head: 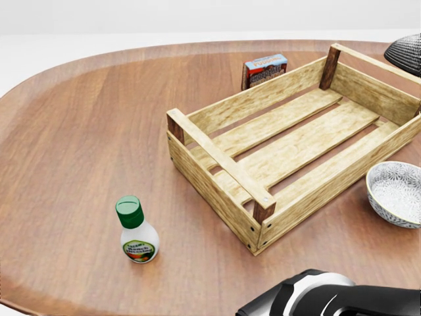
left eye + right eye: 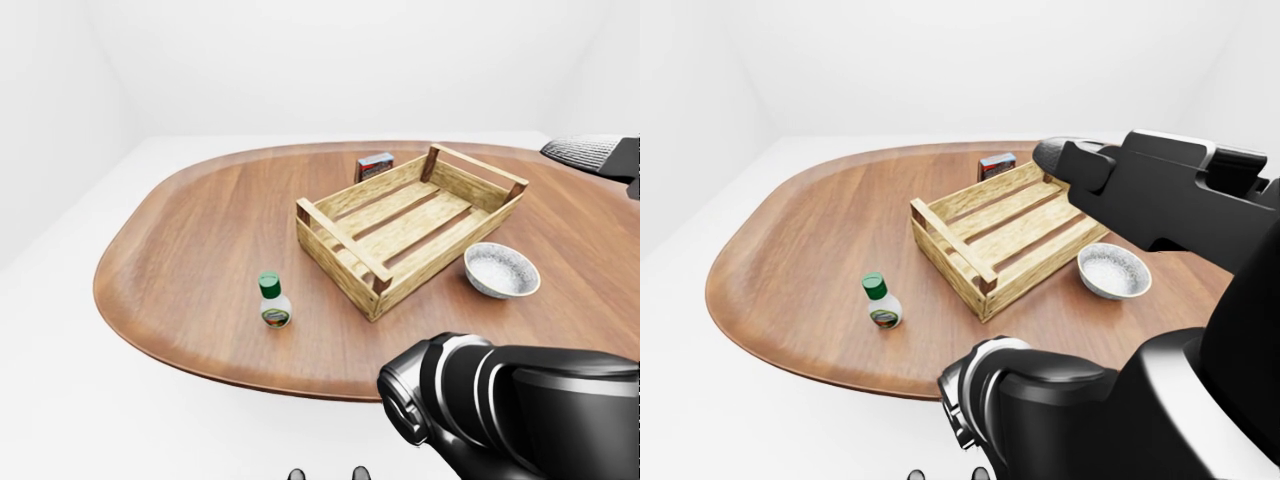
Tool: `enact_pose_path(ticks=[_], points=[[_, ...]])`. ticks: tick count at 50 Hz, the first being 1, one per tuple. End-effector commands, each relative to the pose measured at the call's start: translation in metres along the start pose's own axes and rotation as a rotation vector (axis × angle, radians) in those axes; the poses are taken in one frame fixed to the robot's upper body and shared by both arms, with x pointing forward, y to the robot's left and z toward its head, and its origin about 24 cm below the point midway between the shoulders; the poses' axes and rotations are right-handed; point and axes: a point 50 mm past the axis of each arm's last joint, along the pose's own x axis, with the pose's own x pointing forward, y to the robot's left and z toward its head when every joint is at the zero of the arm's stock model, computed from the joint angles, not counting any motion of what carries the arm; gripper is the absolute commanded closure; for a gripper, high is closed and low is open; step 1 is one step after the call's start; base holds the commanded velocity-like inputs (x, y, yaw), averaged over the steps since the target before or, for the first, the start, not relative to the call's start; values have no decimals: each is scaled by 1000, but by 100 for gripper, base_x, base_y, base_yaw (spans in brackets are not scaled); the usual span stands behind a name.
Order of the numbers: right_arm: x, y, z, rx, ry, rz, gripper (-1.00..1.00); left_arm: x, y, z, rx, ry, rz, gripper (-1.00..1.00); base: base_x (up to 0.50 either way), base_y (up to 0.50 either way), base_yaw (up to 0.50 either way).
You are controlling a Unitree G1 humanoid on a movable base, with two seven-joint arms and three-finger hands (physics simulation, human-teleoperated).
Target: Pick up the salad dressing and put it in the tray.
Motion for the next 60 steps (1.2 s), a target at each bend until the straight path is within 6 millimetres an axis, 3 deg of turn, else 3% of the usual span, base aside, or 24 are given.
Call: enact_pose_path(ticks=[1,47,60], points=[[-2,-2,6,12,-42,-9,-100,-1,-1,-1,5,1,-6,-100,50,0,0],[-8,4,14,3,-101,32,-100,-4,-2,-4,7,8,-11,-100,49,-12,0],[-12,9,12,-80,-131,49,-100,-4,-2,-5,11,11,-11,-100,0,0,0]])
